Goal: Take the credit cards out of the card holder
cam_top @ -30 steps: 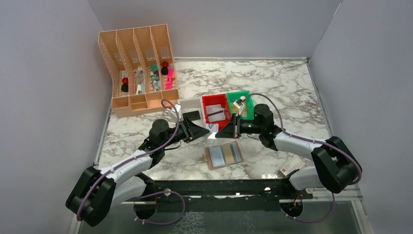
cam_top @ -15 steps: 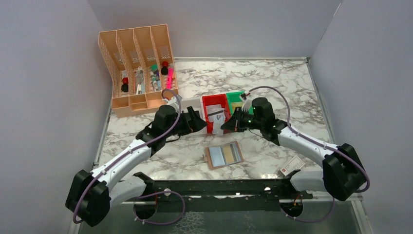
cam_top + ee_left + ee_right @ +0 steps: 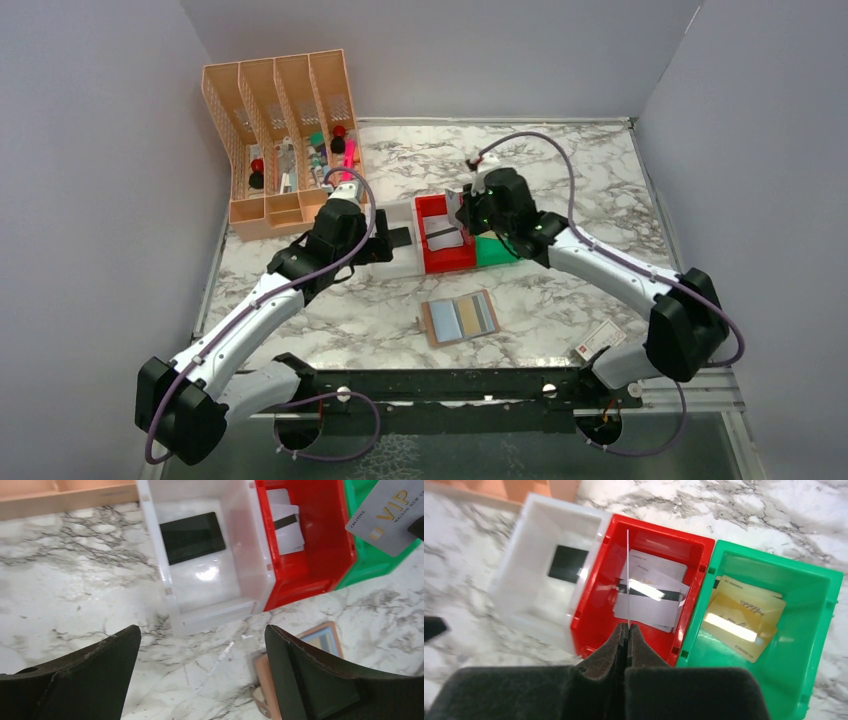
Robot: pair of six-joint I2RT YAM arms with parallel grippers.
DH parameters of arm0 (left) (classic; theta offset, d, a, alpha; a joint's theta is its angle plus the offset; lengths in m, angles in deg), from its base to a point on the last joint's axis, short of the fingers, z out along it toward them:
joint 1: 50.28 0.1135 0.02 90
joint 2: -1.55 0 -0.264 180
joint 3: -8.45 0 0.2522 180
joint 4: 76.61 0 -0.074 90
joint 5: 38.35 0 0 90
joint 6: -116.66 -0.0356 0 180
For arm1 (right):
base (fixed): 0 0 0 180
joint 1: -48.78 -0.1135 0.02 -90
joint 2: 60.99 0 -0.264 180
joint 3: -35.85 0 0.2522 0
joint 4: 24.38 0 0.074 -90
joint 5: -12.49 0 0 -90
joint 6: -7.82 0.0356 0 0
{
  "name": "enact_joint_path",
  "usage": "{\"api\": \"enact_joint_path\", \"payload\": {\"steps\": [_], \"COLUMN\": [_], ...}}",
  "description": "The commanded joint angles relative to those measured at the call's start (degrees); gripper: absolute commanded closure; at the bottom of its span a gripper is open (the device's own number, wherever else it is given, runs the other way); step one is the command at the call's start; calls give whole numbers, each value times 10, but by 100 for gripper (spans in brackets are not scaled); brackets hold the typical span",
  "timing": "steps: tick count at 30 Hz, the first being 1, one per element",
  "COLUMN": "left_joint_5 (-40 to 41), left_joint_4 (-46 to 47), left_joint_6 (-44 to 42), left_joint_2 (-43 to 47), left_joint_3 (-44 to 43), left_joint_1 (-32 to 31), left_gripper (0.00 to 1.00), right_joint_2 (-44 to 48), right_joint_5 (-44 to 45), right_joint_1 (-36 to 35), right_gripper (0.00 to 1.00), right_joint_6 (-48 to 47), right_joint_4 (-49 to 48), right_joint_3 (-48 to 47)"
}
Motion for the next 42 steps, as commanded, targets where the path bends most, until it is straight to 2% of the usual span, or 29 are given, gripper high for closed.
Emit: {"api": "enact_joint_path", "payload": {"steps": [1, 9, 12, 15, 18, 26, 35, 42], "left_joint_5": [67, 71, 88, 96, 96, 98, 93, 91], "left_joint_4": [-22, -14, -13, -14, -15, -14, -15, -15], "left_joint_6": [-54, -52, -53, -54, -54, -56, -58, -58], "left_joint_2": [5, 35, 47, 54, 59, 59, 54, 54], "left_joint_3": [-3, 50, 49, 49, 52, 52, 52, 55], "left_joint_1": [4, 4, 4, 4, 4, 4, 4, 5], "left_gripper": [3, 3, 3, 3, 3, 3, 4, 4], "right_joint_2": [-60, -106, -113, -126, -144, -171, -178, -221], "right_joint_5": [147, 160, 126, 94, 103, 84, 57, 65], "right_joint_1": [-32, -43, -44, -45, -46, -57, -82, -83], "right_gripper": [99, 97, 97, 96, 96, 92, 88, 83], "right_joint_6": [-153, -334, -404, -461, -493, -502, -515, -473], "right_joint_4": [-8, -122, -175, -195, -200, -132, -81, 4], "right_joint_3": [-16, 13, 35, 49, 45, 19, 37, -16]}}
